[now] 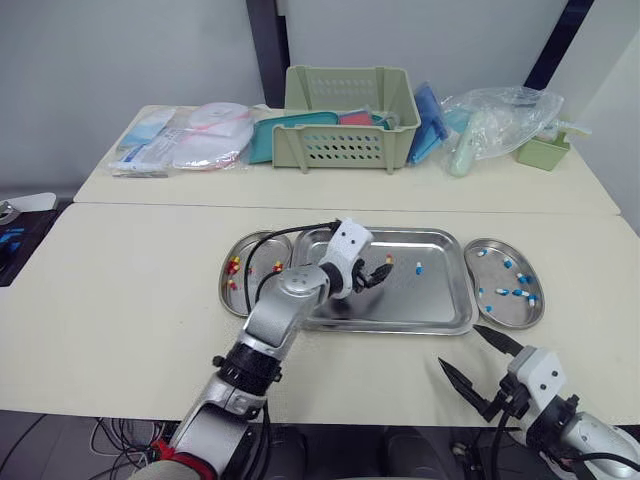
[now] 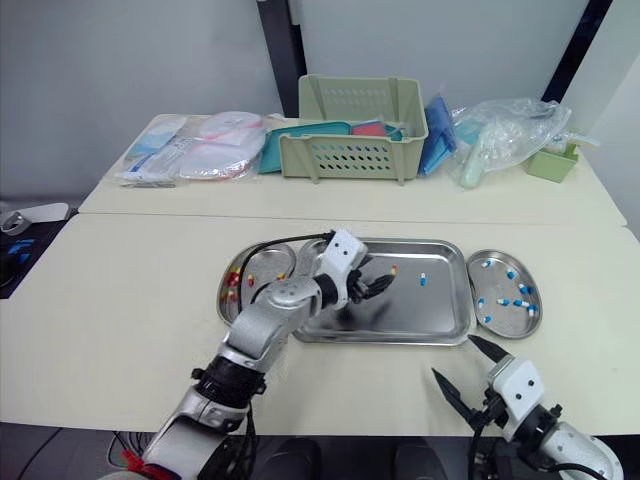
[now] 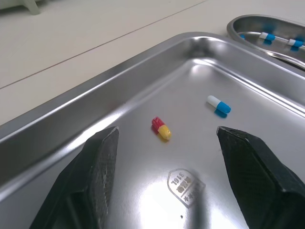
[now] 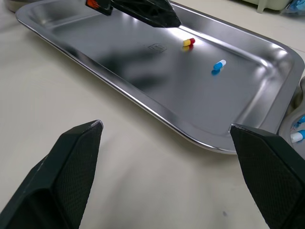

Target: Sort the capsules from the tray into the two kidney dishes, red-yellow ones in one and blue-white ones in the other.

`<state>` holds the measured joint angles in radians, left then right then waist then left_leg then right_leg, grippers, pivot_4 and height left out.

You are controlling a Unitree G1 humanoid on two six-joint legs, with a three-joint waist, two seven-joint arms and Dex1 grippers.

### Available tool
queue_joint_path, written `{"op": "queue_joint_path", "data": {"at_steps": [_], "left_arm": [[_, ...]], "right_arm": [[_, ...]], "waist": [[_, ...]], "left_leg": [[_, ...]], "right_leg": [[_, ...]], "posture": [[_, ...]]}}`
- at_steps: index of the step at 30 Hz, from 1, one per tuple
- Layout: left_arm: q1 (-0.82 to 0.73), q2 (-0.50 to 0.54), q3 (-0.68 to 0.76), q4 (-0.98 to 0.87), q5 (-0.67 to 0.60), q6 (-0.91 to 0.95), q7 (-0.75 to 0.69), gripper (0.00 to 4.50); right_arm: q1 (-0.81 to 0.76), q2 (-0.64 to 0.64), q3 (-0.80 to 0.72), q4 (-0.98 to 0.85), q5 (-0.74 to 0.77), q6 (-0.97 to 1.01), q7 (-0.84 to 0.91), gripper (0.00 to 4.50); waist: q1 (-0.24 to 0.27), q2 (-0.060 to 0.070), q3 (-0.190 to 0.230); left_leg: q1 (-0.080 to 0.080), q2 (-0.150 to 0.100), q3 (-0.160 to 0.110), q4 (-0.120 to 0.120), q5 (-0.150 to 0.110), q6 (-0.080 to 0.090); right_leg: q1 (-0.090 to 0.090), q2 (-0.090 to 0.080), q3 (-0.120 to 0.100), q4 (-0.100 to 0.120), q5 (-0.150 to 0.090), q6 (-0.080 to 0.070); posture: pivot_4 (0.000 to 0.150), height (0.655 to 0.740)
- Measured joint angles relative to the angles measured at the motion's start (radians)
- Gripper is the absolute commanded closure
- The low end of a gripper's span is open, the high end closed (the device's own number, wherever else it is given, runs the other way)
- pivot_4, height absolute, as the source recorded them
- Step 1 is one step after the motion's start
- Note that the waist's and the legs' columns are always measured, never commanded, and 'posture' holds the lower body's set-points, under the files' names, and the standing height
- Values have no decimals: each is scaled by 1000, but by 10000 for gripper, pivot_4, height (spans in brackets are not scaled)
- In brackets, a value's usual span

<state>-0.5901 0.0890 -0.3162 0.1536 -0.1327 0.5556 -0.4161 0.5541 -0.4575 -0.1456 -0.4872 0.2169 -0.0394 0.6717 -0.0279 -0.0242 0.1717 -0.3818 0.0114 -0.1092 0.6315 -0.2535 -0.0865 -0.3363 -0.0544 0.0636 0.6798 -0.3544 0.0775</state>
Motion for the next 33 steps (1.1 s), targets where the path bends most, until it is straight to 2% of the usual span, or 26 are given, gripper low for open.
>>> {"op": "queue_joint_path", "data": {"at_steps": [5, 14, 17, 23, 25, 30, 33], "left_arm": [[-54, -71, -3, 145, 54, -63, 33, 11461], [-123, -131, -1, 319, 118, -135, 54, 11461], [-133, -134, 0, 341, 127, -150, 46, 20089], [-138, -133, 11, 360, 135, -158, 29, 40063], [-140, -133, 13, 366, 135, -164, 26, 44841], [-129, -123, 11, 343, 135, -166, -12, 44841], [-83, -89, 5, 247, 131, -137, -57, 44841]], "right_arm": [[11, 6, 14, 0, -7, -4, -14, 0], [22, 9, 32, -45, -17, 6, -47, 0], [21, 9, 34, -61, -17, 20, -62, 0], [15, 9, 50, -77, -16, 49, -74, 0], [14, 9, 50, -83, -16, 53, -81, 0], [13, 8, 50, -88, -15, 70, -85, 0], [8, 8, 50, -89, -15, 74, -85, 0]], "waist": [[-2, 0, 0], [0, 0, 0], [-1, 0, 0], [0, 0, 0], [0, 0, 0], [-1, 0, 0], [-4, 0, 0]], "left_leg": [[0, 0, 0, 0, 0, 0], [0, 0, 0, 0, 0, 0], [0, 0, 0, 0, 0, 0], [0, 0, 0, 0, 0, 0], [0, 0, 0, 0, 0, 0], [0, 0, 0, 0, 0, 0], [0, 0, 0, -1, 0, 0]], "right_leg": [[0, 0, 0, 0, 0, 0], [0, 0, 0, 0, 0, 0], [0, 0, 0, 0, 0, 0], [0, 0, 0, 0, 0, 0], [0, 0, 0, 0, 0, 0], [0, 0, 0, 0, 0, 0], [-1, 0, 0, 0, 0, 0]], "posture": [[1500, 7400], [1500, 7400], [1500, 7400], [1500, 7400], [1500, 7400], [1500, 7400], [1500, 7400]]}}
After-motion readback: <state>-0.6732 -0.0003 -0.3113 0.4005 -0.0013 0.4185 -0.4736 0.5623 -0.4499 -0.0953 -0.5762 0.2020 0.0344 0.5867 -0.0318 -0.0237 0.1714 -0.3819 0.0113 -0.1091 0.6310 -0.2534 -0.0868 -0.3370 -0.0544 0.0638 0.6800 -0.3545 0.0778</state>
